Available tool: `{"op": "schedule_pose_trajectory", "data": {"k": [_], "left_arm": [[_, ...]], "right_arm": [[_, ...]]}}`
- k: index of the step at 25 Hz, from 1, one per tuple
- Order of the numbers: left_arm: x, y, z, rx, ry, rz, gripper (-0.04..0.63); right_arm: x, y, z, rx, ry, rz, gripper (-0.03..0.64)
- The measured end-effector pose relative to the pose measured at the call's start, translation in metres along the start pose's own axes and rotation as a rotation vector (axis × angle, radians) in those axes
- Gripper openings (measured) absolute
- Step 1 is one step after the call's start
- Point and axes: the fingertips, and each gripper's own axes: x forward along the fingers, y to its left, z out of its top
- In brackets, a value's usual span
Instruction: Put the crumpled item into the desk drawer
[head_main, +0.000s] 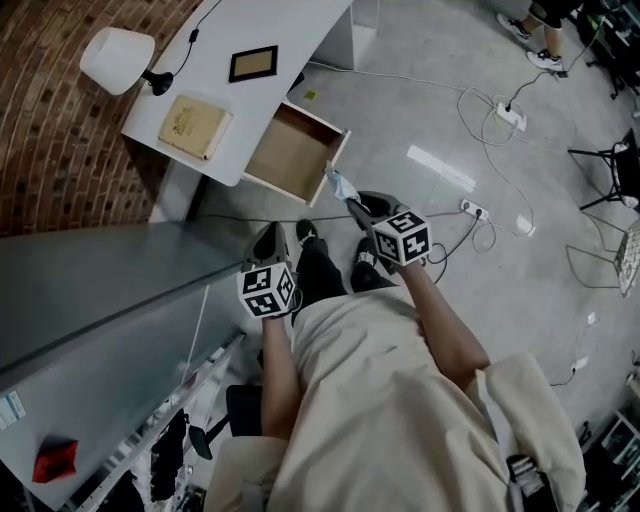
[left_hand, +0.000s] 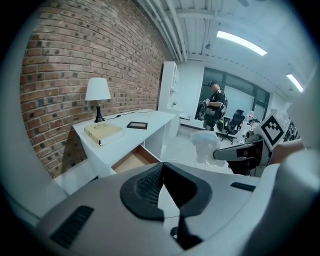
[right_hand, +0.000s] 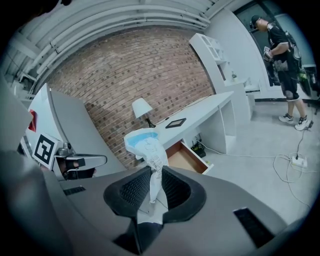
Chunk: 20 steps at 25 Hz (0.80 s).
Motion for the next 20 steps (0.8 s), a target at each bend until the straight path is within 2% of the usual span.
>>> {"op": "schedule_pose_trajectory", "data": {"k": [5, 10, 20], "left_arm": [[0.011, 0.014, 0.005, 0.003, 0.023, -0.006, 0.017], [0.031, 0.035, 0.03, 0.005, 0.028, -0.019, 0.017], [0.094, 0.063, 0.087, 0.05, 0.015, -0.139, 0.017]], "right_arm": [[0.018, -0.004, 0.007, 0.041, 0.003, -0.01, 0.092], [0.04, -0.005, 0.023, 0.062, 0.01, -0.025, 0.092], [0.076, -0.023, 0.063, 0.088, -0.018, -0.135, 0.092]]}}
